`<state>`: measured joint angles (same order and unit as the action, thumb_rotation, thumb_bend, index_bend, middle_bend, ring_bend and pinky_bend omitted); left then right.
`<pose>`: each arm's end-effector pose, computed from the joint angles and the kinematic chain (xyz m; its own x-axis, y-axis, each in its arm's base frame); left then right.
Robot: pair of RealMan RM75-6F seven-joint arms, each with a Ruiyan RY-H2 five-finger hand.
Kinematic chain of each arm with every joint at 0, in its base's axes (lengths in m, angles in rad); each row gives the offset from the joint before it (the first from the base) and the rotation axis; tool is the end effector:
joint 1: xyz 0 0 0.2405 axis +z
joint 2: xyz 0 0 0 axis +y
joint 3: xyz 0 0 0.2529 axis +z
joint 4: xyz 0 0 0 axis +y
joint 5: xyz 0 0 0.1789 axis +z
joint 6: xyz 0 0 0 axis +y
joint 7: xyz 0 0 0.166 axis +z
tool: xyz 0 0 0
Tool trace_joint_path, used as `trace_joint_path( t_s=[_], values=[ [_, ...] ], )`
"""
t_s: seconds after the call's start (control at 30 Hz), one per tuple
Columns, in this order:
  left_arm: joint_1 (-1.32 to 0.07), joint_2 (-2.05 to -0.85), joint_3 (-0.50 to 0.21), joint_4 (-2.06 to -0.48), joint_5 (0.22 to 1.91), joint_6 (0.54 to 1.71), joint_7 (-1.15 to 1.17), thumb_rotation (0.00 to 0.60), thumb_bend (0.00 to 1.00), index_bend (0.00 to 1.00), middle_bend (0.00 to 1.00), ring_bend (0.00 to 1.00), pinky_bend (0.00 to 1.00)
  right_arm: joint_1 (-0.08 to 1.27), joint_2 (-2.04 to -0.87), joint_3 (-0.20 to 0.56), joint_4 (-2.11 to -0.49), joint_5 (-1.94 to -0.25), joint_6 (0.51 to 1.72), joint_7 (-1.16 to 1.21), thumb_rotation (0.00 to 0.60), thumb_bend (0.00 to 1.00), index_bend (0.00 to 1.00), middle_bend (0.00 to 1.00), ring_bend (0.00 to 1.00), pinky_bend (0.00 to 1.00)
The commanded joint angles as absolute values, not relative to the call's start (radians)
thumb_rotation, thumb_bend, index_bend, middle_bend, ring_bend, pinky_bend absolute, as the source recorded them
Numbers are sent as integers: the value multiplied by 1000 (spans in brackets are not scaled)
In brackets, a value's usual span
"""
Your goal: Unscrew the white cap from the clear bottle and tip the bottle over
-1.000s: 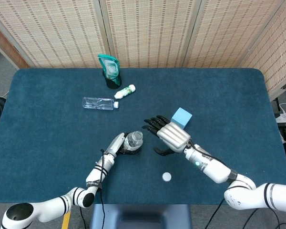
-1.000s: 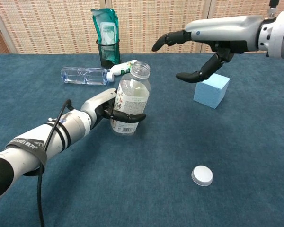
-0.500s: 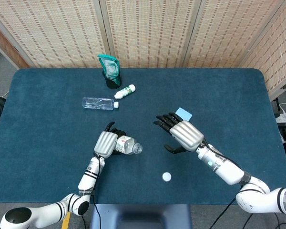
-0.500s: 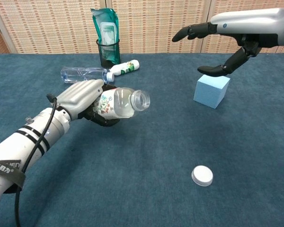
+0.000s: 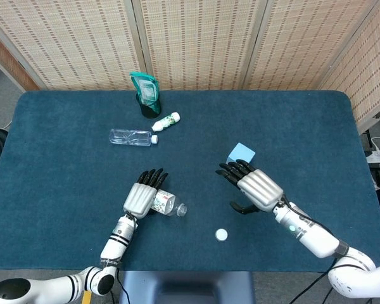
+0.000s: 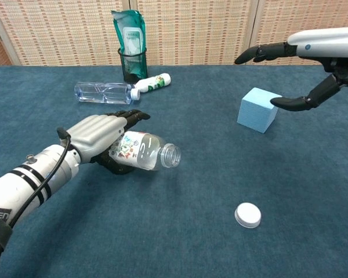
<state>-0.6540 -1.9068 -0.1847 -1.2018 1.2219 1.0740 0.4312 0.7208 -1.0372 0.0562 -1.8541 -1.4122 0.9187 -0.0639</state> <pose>-0.1365 0.3260 -0.0718 0.4470 0.1864 0.8749 0.8619 -0.3516 -0.3654 -0.1318 -0.3094 0.1100 0.5093 -0.3045 0.8049 -0.7849 -0.5480 0.2893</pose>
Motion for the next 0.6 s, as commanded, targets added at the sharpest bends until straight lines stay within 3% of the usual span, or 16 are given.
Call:
trace_joint_path(
  t_s=[0.03,0.3,0.47,0.6],
  values=[
    [-655,-1878,-167,-1220,1290,1060,295,600,356,0,0,0,110,688,-1030,38,-1840,-1439,944,-11,415,367,0,0,0,0],
    [-698,-1766,-162,-1351,1169,880,360,600,301,0,0,0,40,635,-997,9,-1811,-1528,1000,87,414,368,0,0,0,0],
    [-754,-1771,-133,-1300,1071,835,593,600,294,0,0,0,9,615,-974,-3,-1815,-1563,1019,113,415,368,0,0,0,0],
    [-771,-1777,-147,-1333,1034,842,618,600,293,0,0,0,1,602,-963,-6,-1811,-1578,1032,133,416,367,0,0,0,0]
  ],
)
